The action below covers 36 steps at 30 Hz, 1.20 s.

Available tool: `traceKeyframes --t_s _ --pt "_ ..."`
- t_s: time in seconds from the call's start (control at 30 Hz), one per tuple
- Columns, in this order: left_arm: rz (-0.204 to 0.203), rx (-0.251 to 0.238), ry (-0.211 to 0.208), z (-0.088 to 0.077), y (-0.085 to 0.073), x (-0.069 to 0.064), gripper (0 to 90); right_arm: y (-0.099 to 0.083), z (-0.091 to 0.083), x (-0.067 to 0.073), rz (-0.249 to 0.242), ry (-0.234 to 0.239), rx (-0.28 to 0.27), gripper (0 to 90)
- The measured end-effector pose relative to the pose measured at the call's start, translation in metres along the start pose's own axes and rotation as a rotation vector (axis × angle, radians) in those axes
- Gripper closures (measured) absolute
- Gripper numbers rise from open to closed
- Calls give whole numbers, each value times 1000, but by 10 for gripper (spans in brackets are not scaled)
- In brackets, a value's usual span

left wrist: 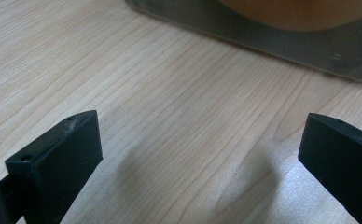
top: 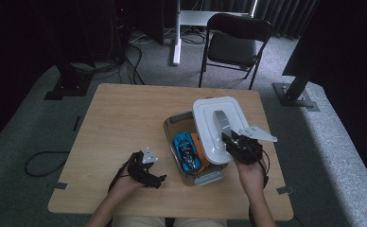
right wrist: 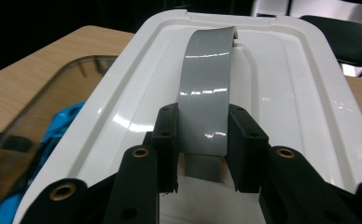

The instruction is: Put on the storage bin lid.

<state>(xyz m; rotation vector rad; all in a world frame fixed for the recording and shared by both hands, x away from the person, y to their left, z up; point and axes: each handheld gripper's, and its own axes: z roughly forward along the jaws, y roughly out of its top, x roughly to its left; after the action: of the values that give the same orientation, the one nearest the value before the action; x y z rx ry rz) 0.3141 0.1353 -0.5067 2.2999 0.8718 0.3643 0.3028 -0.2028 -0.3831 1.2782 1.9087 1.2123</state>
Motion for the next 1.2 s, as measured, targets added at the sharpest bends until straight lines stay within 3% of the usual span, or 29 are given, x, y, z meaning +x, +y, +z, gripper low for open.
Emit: traceKeyframes --t_s 0.23,0.63,1.2 --pt "-3 -3 5 -1 -1 0 3 -3 9 24 -22 66 20 676" --pt "-4 -7 9 -1 -2 -1 3 -7 22 51 -50 135 51 676" --pt "-4 -7 8 -2 -4 0 3 -12 24 67 -70 150 88 675"
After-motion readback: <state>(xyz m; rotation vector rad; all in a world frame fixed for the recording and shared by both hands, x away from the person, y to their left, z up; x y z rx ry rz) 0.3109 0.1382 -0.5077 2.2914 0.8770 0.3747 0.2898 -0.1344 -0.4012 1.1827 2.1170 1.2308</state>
